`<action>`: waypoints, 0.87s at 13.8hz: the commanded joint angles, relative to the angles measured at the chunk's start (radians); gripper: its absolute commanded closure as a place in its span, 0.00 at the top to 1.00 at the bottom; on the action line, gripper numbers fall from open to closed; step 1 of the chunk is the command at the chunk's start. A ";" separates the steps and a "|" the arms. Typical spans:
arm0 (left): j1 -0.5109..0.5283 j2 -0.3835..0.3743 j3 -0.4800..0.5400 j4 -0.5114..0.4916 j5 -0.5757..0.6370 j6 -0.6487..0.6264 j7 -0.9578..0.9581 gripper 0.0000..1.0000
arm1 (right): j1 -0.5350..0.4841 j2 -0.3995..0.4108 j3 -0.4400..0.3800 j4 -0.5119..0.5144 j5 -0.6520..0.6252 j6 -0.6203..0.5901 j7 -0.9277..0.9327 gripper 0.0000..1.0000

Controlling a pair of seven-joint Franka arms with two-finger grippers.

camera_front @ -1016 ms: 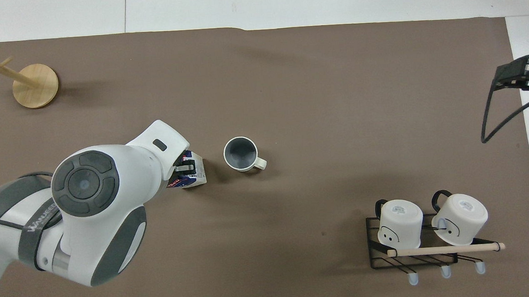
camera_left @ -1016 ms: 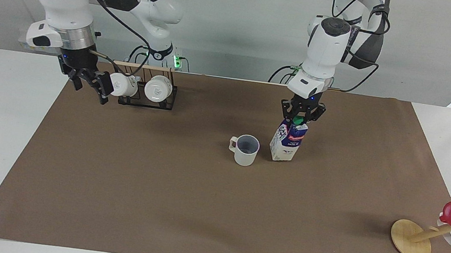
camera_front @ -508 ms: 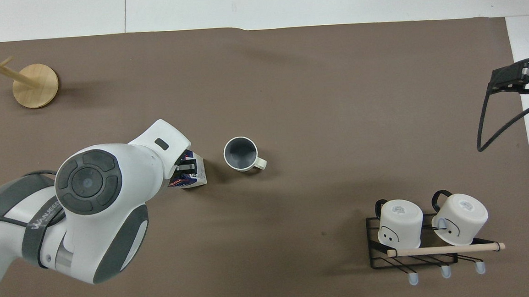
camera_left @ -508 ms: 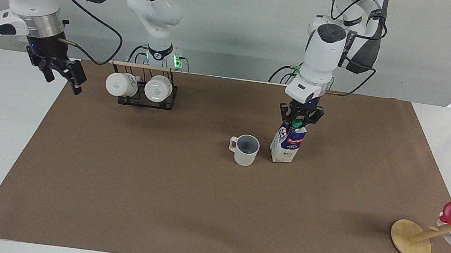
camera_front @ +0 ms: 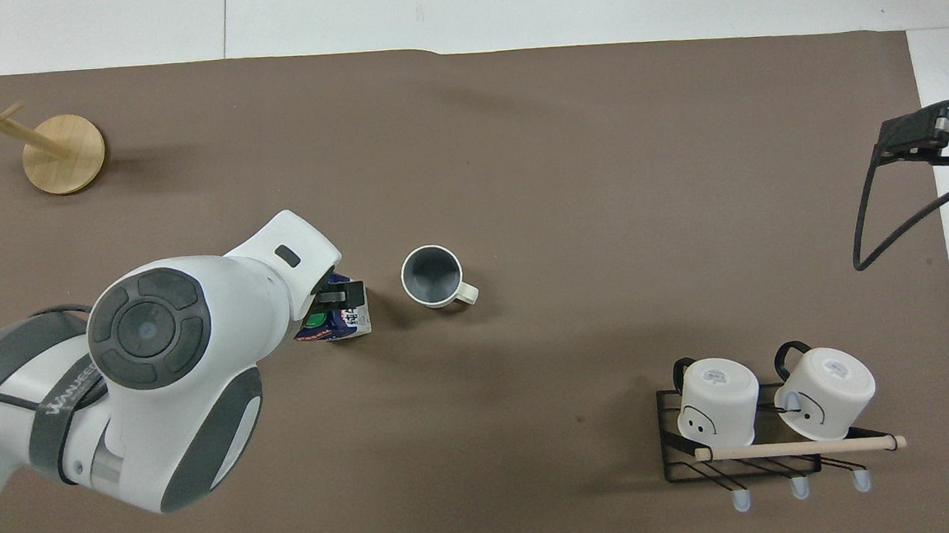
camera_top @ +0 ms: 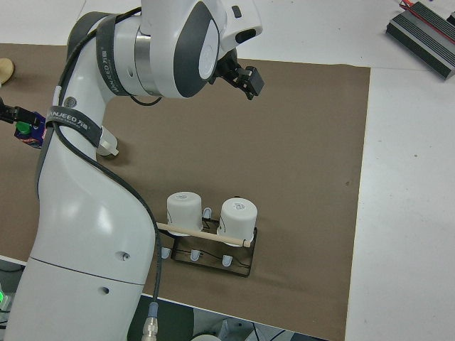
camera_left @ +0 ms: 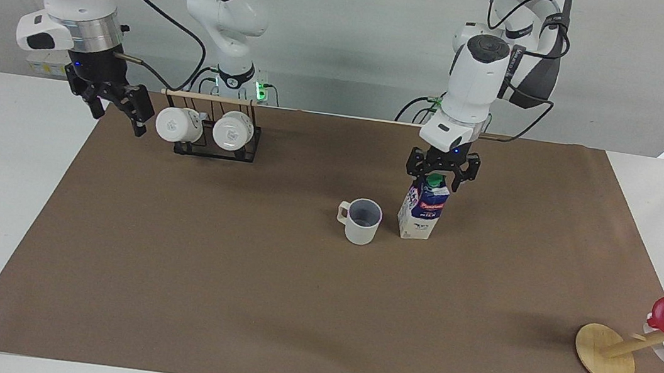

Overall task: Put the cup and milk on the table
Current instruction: 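Lower the milk carton beside the mug with the left gripper, then open the left gripper and withdraw it from the carton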

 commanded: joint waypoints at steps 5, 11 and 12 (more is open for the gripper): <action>0.086 -0.061 0.042 0.237 -0.032 -0.402 0.231 1.00 | 0.017 -0.039 0.007 0.020 0.017 -0.100 0.015 1.00; 0.263 -0.132 0.051 0.289 -0.070 -0.567 0.461 1.00 | 0.105 -0.107 -0.073 0.013 0.020 -0.215 0.017 1.00; 0.265 -0.130 0.048 0.327 -0.070 -0.602 0.461 1.00 | 0.119 -0.111 -0.075 0.013 0.020 -0.241 0.018 1.00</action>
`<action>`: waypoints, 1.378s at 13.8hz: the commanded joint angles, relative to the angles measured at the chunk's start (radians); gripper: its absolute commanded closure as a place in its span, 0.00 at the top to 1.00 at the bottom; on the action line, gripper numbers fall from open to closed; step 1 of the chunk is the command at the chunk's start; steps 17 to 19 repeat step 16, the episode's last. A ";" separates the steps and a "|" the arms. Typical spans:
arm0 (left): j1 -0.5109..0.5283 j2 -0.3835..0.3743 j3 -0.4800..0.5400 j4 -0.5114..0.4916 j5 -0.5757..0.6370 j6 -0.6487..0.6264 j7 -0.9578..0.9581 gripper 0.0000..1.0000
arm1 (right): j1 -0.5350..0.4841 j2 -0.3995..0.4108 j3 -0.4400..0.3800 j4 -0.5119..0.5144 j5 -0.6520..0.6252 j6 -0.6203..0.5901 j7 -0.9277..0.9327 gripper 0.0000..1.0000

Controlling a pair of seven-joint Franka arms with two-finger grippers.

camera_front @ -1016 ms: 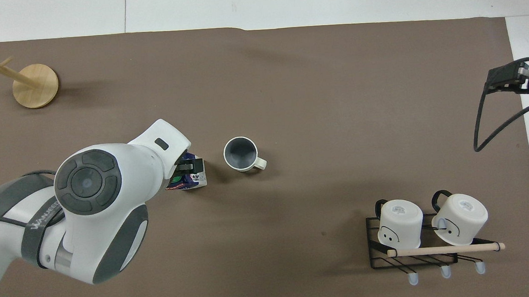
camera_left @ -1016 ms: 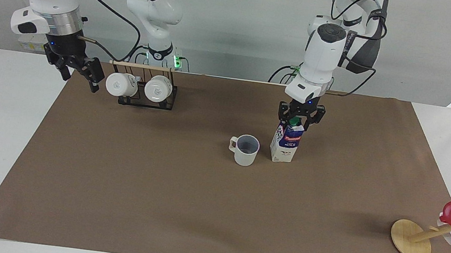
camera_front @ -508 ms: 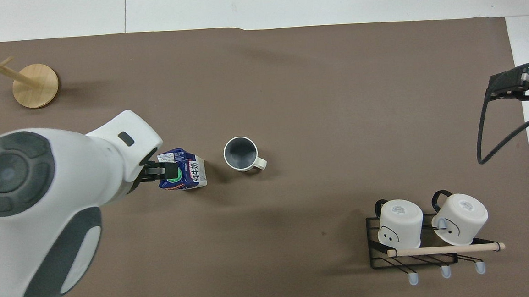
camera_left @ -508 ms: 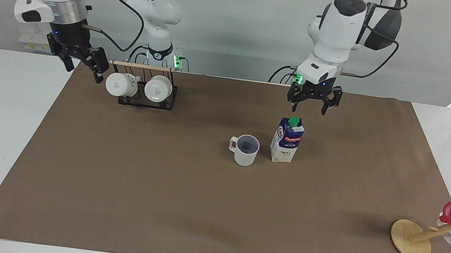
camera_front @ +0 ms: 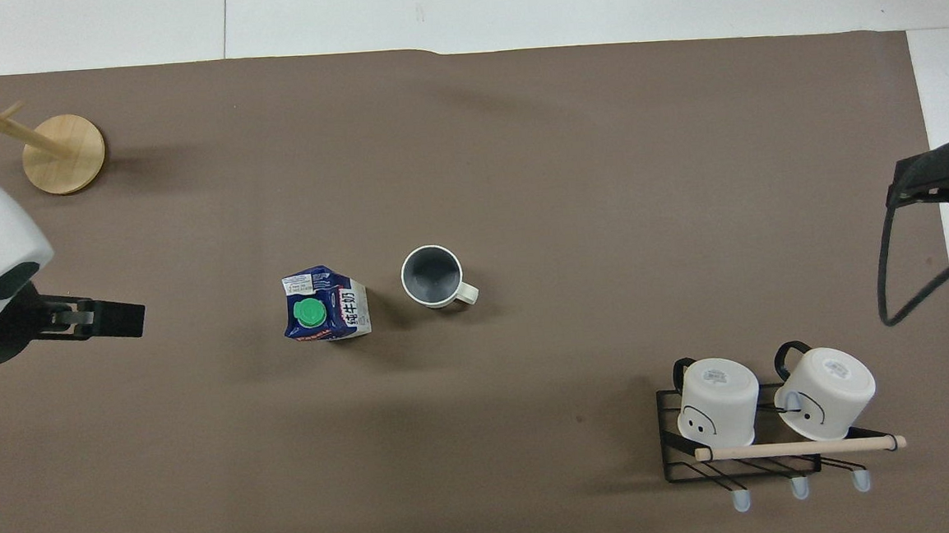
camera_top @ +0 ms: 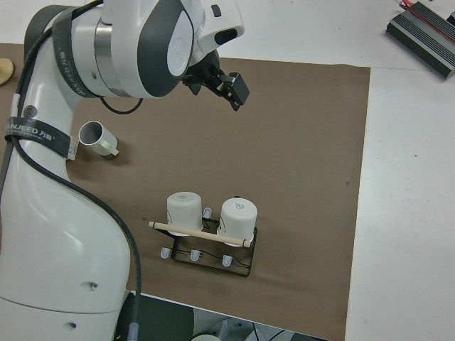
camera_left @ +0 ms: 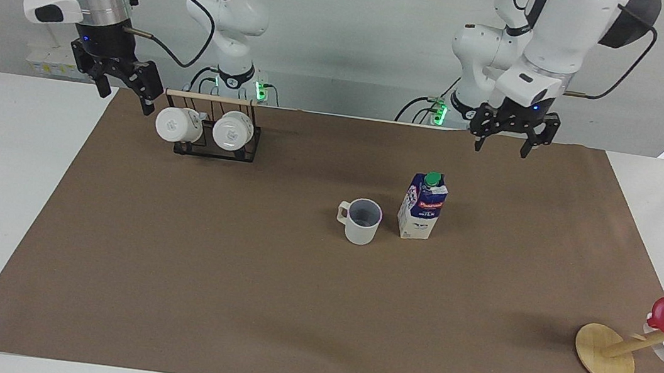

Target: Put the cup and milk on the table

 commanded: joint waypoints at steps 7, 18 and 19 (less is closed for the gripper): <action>0.041 -0.015 0.011 0.129 -0.005 -0.165 0.018 1.00 | 0.148 -0.030 -0.165 -0.002 0.062 -0.060 0.005 1.00; 0.041 -0.020 0.034 0.132 -0.005 -0.165 0.017 1.00 | 0.142 0.000 -0.166 0.039 0.057 -0.039 0.008 1.00; 0.041 -0.020 0.034 0.132 -0.005 -0.165 0.017 1.00 | 0.142 0.000 -0.166 0.039 0.057 -0.039 0.008 1.00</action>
